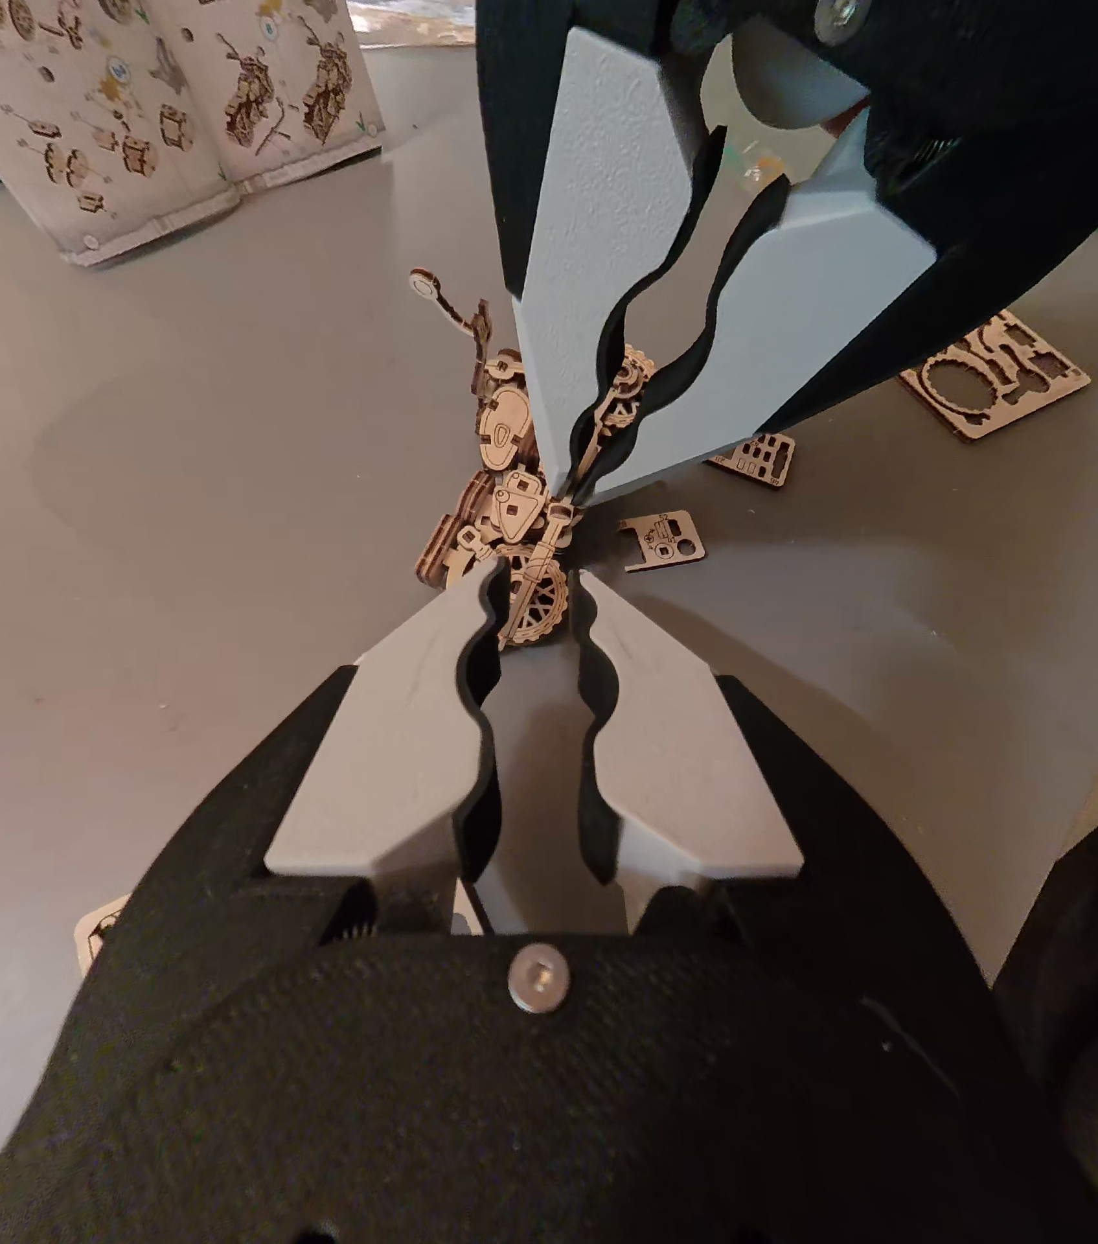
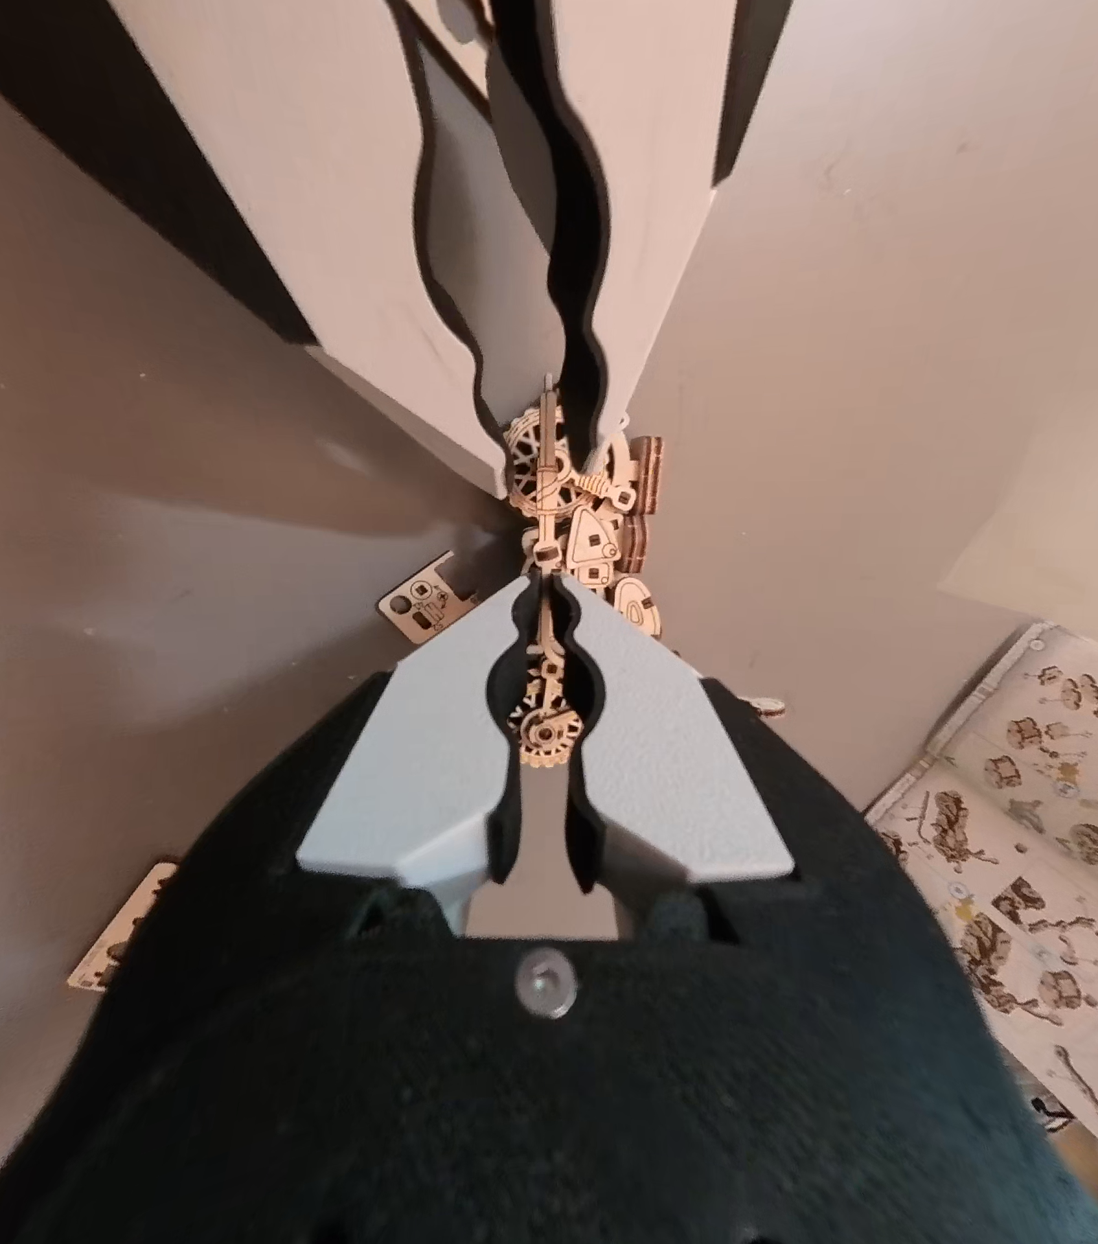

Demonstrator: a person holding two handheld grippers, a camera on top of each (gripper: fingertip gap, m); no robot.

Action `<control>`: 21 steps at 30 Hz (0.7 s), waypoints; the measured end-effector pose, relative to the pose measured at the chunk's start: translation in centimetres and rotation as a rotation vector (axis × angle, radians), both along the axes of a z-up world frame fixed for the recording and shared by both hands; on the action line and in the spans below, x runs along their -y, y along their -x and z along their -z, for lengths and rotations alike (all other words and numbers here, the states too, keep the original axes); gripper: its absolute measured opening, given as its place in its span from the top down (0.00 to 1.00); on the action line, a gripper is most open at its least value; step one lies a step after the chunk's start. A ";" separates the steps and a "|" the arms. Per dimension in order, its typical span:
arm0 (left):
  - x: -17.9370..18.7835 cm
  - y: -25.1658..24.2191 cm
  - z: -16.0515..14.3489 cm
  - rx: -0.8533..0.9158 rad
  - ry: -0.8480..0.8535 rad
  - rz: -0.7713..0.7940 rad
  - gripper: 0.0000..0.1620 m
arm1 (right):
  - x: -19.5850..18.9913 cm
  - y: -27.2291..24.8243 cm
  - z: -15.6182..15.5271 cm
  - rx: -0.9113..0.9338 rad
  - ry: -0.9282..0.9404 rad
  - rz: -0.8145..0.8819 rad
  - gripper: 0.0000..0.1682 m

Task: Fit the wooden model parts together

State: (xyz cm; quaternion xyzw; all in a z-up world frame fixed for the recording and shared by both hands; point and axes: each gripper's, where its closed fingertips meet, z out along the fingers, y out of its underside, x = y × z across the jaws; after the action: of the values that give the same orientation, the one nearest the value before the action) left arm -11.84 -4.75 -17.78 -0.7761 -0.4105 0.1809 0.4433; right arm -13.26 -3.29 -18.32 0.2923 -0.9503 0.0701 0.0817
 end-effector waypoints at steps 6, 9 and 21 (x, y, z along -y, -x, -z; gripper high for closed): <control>0.1 0.1 0.0 0.004 -0.005 -0.007 0.91 | -0.1 -0.1 0.0 0.008 -0.009 0.008 1.00; 0.1 0.1 0.0 0.002 -0.007 -0.007 0.91 | -0.2 -0.1 0.0 0.005 -0.014 0.007 0.99; 0.1 0.2 0.0 0.008 -0.012 -0.013 0.91 | -0.1 -0.2 0.1 0.009 -0.012 0.010 1.00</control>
State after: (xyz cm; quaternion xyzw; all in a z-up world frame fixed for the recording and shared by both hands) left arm -12.02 -4.90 -17.78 -0.7713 -0.4182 0.1782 0.4454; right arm -13.09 -3.15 -18.39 0.2877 -0.9524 0.0653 0.0760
